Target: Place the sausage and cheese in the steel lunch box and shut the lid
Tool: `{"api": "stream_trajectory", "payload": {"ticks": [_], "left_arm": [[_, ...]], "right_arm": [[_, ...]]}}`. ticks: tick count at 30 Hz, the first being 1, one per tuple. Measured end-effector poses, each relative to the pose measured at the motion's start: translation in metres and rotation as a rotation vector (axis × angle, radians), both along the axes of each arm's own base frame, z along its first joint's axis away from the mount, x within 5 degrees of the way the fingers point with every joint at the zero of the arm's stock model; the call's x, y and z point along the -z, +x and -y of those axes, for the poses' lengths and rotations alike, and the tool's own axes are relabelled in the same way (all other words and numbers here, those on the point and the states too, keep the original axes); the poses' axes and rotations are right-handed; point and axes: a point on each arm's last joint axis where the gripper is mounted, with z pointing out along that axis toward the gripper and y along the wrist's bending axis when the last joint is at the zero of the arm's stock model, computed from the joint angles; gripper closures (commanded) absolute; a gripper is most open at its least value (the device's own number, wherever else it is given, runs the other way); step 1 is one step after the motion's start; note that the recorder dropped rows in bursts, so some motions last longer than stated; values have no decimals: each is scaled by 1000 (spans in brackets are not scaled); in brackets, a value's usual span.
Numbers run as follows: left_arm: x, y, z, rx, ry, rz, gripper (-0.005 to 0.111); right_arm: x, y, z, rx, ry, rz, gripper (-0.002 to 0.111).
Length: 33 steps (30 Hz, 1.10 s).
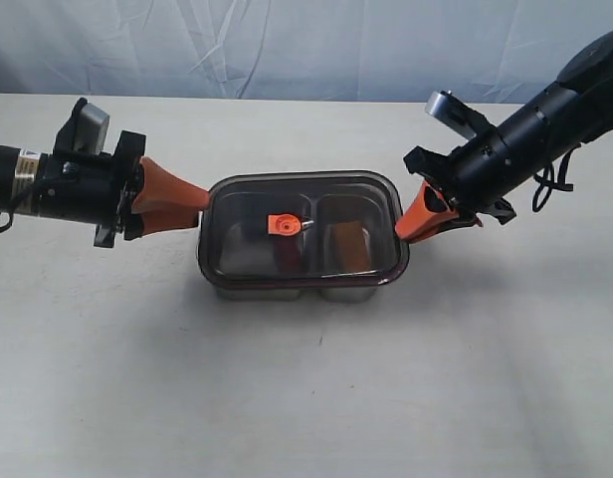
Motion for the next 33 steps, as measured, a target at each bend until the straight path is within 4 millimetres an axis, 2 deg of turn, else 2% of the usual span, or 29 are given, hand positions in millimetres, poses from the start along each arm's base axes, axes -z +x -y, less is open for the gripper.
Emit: {"api": "stream_trajectory", "payload": {"ticks": [8, 14, 19, 25, 33], "left_arm": [[-1, 1, 0, -8, -15, 0, 72], [0, 0, -3, -5, 5, 0, 51], [0, 2, -16, -36, -6, -1, 51], [-3, 1, -16, -18, -37, -4, 51], [2, 1, -18, -18, 27, -2, 51]], "right_arm": [[-9, 5, -8, 26, 0, -1, 109], [-9, 0, -24, -8, -7, 9, 109], [-9, -1, -24, -7, -7, 2, 109], [-9, -1, -24, -11, -6, -3, 109], [-10, -5, -25, -37, 8, -31, 109]]}}
